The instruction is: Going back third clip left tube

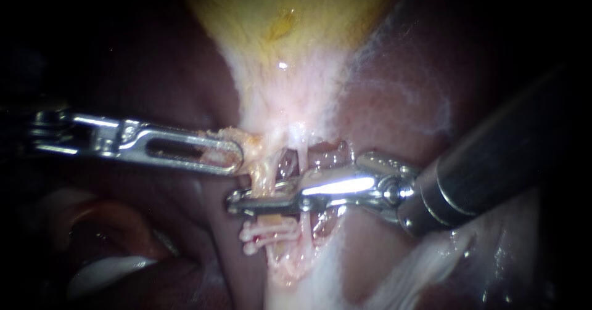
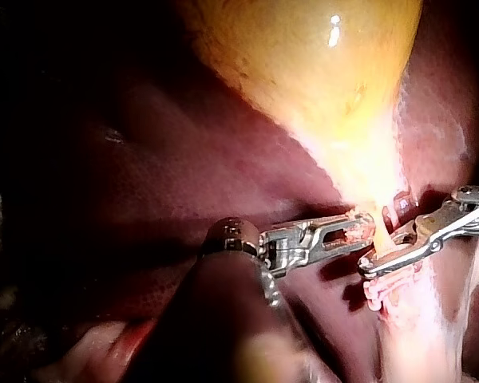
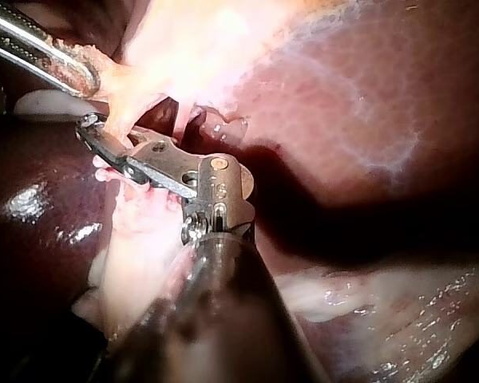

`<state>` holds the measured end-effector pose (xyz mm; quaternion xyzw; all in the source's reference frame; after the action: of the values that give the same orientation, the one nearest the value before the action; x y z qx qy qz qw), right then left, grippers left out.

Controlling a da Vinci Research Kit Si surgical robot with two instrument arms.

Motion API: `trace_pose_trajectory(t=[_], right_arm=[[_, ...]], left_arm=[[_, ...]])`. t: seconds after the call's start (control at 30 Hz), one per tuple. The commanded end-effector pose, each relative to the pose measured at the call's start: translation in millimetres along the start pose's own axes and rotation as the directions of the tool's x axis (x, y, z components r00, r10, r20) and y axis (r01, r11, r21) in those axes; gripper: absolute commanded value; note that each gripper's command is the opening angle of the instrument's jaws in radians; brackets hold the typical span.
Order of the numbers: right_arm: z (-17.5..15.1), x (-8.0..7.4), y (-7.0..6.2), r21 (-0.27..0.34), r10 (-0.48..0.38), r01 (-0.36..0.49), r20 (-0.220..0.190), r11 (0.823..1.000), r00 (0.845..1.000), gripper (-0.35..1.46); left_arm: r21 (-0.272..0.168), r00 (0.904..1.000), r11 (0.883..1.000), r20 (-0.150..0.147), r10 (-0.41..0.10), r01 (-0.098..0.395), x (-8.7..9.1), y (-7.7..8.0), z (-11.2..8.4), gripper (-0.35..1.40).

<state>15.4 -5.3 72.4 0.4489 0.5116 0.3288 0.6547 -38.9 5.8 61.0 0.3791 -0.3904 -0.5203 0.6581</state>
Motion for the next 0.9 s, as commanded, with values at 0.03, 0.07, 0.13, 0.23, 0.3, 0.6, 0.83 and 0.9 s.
trace_pose_trajectory(t=[0.03, 0.07, 0.13, 0.23, 0.3, 0.6, 0.83, 0.9], right_arm=[[0.0, 0.0, 0.0, 0.0, 0.0, 0.0, 0.0, 1.0, 1.0, -0.35], [0.0, 0.0, 0.0, 0.0, 0.0, 0.0, 0.0, 1.0, 1.0, -0.35], [0.0, 0.0, 0.0, 0.0, 0.0, 0.0, 0.0, 1.0, 1.0, -0.35], [0.1, -0.1, -0.1, 0.011, 0.001, -0.001, 0.011, 1.0, 1.0, -0.13], [0.2, 0.0, -0.2, 0.019, -0.175, 0.175, 0.02, 0.984, 0.984, 0.2], [0.8, 0.3, 0.1, -0.049, -0.275, 0.274, -0.003, 0.96, 0.962, 0.5], [-0.5, 0.1, 0.3, -0.055, -0.346, 0.346, 0.004, 0.937, 0.938, 0.5], [-1.3, 0.2, 0.0, -0.056, -0.372, 0.372, 0.006, 0.926, 0.928, 0.5]], left_arm=[[0.0, 1.0, 1.0, 0.0, 0.0, 0.0, 0.0, 0.0, 0.0, -0.35], [0.0, 1.0, 1.0, 0.0, 0.0, 0.0, 0.0, 0.0, 0.0, -0.35], [0.0, 1.0, 1.0, 0.0, 0.0, 0.0, 0.0, 0.0, 0.0, -0.35], [0.0, 1.0, 1.0, 0.0, 0.0, 0.0, 0.0, 0.0, -0.1, -0.35], [0.0, 1.0, 1.0, 0.0, 0.0, 0.0, 0.0, 0.0, -0.1, -0.35], [0.001, 1.0, 1.0, -0.001, 0.0, 0.0, 0.0, 0.0, -0.2, -0.35], [0.001, 1.0, 1.0, -0.001, 0.0, 0.0, 0.1, 0.0, -0.2, -0.35], [0.001, 1.0, 1.0, -0.001, 0.0, 0.0, 0.1, 0.0, -0.3, -0.35]])
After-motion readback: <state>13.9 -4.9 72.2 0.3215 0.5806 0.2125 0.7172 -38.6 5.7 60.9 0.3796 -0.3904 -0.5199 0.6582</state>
